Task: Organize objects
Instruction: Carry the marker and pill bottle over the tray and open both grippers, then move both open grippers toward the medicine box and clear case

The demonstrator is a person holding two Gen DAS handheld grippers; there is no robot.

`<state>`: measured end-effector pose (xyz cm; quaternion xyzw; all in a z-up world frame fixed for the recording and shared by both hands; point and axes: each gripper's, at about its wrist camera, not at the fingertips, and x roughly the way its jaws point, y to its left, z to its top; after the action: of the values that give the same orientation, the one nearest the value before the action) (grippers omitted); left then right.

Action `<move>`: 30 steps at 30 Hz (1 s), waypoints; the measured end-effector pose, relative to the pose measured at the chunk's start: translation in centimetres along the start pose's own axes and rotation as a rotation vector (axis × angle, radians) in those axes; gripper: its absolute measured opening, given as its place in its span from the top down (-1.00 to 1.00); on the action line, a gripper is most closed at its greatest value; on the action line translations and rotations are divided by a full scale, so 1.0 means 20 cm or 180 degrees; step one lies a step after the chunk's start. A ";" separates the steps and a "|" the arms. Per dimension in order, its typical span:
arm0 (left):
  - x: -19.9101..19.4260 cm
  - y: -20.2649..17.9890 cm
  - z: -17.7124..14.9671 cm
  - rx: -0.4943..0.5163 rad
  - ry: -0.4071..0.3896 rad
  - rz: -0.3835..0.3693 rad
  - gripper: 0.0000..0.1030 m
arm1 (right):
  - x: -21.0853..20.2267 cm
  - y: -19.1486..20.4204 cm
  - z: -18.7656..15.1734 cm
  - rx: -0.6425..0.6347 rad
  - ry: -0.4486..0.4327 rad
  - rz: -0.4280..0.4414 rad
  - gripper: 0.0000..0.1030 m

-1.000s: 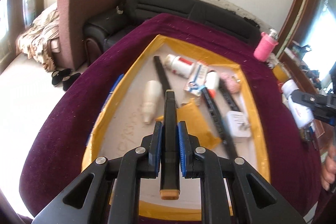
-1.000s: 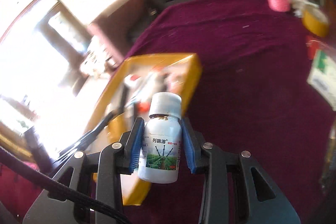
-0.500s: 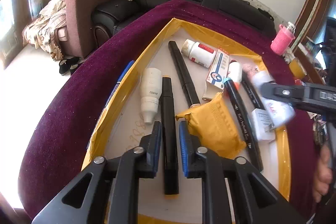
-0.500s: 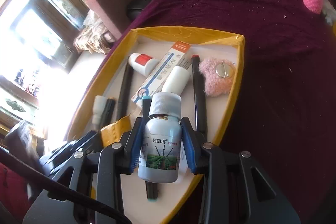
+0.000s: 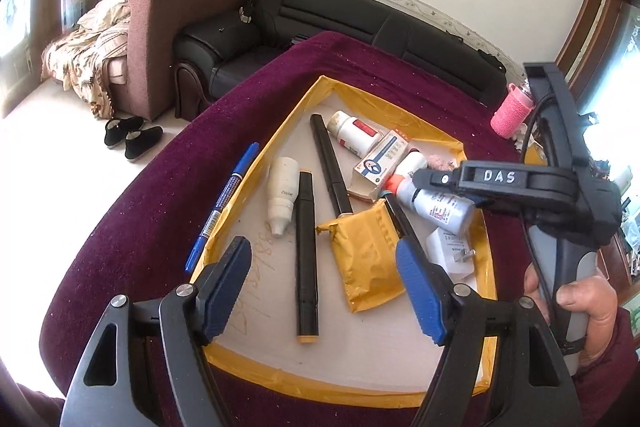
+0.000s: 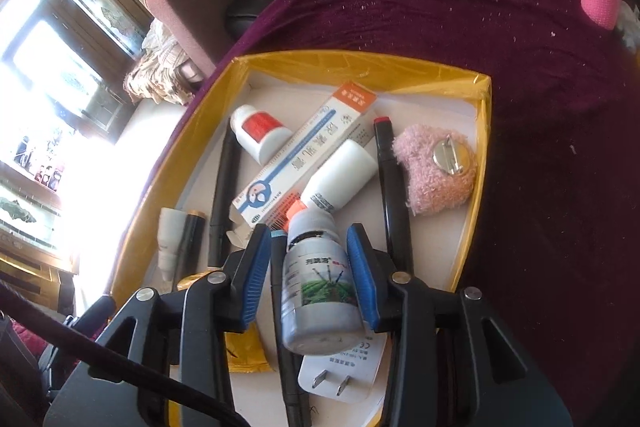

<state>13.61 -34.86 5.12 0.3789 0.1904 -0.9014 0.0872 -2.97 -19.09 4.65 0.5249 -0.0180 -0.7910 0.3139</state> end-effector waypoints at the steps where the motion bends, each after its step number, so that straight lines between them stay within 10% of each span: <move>1: 0.00 -0.01 0.00 0.0012 -0.0002 0.0012 -0.35 | -0.03 0.00 0.00 -0.0004 -0.0043 -0.0001 0.08; 21: -0.17 -0.54 -0.12 0.0954 -0.0201 0.0281 -0.36 | -0.51 -0.33 -0.24 0.0024 -0.0553 -0.0342 -0.18; 30: -0.13 -0.85 -0.22 0.1169 0.0184 -0.0357 -0.36 | -0.97 -0.99 -0.27 0.0581 -0.0938 -0.0763 -0.18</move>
<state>13.20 -17.60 8.96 0.4030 0.0459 -0.9132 -0.0393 -2.93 8.39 10.97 0.4282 -0.0727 -0.8860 0.1626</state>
